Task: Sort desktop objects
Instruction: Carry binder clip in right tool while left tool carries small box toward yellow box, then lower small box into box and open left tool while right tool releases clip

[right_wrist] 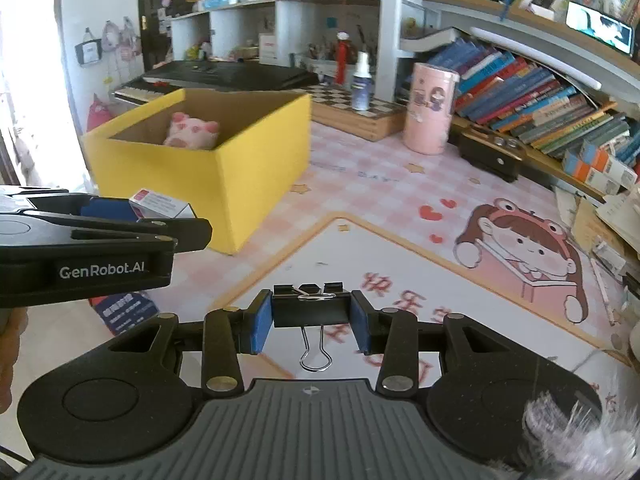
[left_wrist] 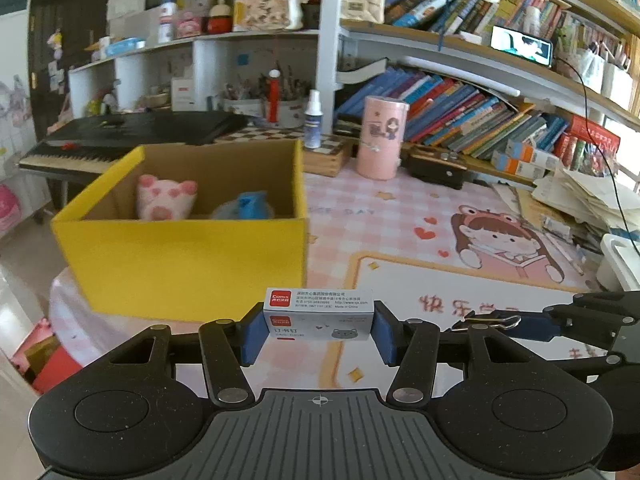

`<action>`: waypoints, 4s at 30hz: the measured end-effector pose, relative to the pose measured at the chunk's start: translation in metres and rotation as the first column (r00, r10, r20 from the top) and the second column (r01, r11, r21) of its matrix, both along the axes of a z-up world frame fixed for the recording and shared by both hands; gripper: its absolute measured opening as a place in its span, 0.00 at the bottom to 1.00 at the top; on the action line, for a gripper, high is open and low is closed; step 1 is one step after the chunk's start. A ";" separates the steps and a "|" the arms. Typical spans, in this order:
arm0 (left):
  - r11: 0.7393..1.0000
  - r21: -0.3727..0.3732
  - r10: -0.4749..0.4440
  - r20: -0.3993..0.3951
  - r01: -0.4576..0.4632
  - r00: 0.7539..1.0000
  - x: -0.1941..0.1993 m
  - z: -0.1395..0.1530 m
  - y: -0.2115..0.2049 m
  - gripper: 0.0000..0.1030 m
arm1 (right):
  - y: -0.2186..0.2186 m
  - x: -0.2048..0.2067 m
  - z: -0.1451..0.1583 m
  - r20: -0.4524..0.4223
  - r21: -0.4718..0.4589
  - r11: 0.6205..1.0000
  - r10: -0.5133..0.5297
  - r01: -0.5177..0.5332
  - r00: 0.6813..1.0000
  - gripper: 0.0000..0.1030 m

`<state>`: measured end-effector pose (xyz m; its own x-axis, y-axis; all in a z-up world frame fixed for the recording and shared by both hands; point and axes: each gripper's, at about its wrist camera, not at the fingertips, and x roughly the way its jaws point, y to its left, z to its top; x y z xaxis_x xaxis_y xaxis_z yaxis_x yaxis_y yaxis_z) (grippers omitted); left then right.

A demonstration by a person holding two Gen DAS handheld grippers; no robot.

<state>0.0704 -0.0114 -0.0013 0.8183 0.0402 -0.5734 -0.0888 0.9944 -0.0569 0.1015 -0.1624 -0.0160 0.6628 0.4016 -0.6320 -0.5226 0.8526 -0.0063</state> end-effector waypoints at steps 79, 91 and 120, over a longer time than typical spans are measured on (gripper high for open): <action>0.986 0.032 0.156 0.144 -0.162 0.977 0.036 0.036 0.135 0.51 | 0.151 0.070 0.056 0.151 0.031 0.986 0.155 -0.162 0.976 0.37; 0.988 0.039 0.145 0.072 -0.148 0.987 0.101 0.022 0.134 0.51 | 0.165 0.143 0.039 0.110 -0.085 0.965 0.257 -0.249 0.960 0.37; 0.994 0.102 0.060 -0.144 -0.045 0.988 0.150 -0.019 0.120 0.51 | 0.212 0.179 -0.014 -0.052 -0.528 0.578 0.709 -0.622 0.703 0.37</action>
